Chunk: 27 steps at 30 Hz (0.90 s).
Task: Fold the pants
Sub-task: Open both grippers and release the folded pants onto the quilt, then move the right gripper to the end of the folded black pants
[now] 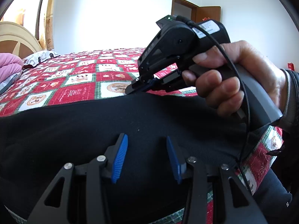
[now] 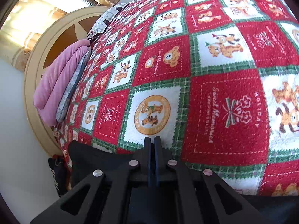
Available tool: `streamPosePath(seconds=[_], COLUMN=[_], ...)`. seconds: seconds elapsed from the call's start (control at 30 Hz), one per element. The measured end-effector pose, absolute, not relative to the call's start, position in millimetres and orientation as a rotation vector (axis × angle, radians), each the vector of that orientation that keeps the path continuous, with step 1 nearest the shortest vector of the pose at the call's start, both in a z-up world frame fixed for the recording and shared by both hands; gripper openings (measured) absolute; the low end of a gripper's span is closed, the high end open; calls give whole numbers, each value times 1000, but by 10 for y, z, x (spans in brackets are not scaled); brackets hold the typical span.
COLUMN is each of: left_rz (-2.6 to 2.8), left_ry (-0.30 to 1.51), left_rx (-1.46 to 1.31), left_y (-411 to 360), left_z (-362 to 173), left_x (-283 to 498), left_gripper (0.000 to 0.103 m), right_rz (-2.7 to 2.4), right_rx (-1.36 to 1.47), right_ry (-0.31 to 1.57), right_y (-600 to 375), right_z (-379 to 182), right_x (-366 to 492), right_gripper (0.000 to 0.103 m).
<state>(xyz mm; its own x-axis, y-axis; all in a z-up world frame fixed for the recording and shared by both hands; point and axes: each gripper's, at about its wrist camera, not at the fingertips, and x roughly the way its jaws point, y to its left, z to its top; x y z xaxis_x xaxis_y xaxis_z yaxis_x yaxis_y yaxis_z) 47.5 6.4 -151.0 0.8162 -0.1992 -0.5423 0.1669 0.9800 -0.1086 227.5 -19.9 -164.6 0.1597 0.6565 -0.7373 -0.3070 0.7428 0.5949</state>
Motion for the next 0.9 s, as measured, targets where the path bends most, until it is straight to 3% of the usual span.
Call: streamPosePath(seconds=[0.27,0.3,0.33,0.4,0.53,0.9], left_rz=[-182,-181,-178,-163,-118,-94], left_ry=[598,600,602,598,585,604], left_rx=[-76,-77,-82,-87,-98,-54], left_y=[94,98,110,143,230,267], left_z=[-1445,-1443,-1436,-1418,-1411,-1495], left_x=[404,401,391,373,337,350], left_gripper=[47,47,47,49,59,62], right_rz=[704,711,699,637,600,482], right_rx=[242,245,221,144,27,-318], right_ry=[1160,1150,1124,1066,976,906], right_y=[-301,-362,-459,-613,-881,-871], right_z=[-1494,-1449,-1363,-1210,-1009,-1519], right_x=[2188,2158,2081,1887,1341,323], right_gripper=[5,11,28,44,44,46])
